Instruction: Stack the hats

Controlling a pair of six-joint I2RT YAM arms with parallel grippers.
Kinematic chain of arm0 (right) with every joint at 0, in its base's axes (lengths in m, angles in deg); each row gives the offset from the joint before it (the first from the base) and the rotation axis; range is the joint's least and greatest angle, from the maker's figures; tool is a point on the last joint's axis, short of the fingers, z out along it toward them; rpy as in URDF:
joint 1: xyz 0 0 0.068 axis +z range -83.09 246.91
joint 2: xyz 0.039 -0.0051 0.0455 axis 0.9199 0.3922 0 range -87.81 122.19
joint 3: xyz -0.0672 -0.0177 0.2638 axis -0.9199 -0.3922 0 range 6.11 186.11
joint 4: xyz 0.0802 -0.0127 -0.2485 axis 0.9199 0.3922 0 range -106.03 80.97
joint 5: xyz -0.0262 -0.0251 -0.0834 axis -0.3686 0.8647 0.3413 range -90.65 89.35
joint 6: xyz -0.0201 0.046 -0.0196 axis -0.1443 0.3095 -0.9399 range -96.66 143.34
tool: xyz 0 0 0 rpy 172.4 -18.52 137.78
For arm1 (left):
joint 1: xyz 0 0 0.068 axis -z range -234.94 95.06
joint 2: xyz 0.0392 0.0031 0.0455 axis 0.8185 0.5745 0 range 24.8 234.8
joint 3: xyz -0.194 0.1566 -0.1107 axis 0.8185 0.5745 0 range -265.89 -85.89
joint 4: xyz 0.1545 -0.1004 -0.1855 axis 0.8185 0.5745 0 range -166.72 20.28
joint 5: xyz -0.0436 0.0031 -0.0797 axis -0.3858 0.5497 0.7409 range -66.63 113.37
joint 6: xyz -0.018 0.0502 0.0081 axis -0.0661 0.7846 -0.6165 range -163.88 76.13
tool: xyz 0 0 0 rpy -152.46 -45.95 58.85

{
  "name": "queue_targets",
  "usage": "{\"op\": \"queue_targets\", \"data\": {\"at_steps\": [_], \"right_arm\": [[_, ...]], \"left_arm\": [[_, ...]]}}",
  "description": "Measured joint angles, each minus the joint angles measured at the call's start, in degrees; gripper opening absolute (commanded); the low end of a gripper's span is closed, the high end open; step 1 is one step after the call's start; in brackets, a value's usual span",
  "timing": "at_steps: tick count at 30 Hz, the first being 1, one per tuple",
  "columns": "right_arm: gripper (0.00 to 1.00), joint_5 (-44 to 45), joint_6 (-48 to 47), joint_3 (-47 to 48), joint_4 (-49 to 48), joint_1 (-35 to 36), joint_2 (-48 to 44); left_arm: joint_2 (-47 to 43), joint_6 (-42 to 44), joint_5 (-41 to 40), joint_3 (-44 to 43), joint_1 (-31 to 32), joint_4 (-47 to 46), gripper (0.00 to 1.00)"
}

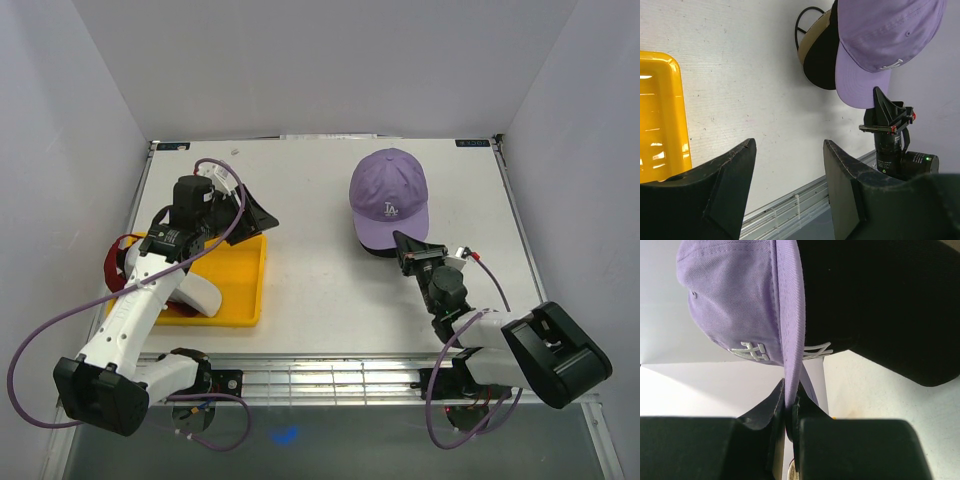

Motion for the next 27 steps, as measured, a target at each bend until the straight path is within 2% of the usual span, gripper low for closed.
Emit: {"op": "queue_targets", "data": {"at_steps": [10,18,27], "right_arm": [[0.08,-0.31,1.36,-0.22,-5.29,-0.02,5.33],[0.08,-0.87,3.61,-0.24,-15.98,-0.02,14.47],[0.08,-1.01,4.2,-0.24,-18.73,-0.02,16.72]], "left_arm": [[0.0,0.22,-0.09,0.24,0.0,-0.09,0.66],[0.0,0.66,-0.46,1.05,0.0,-0.09,0.66],[0.0,1.07,-0.96,1.05,0.0,-0.09,0.66]]}}
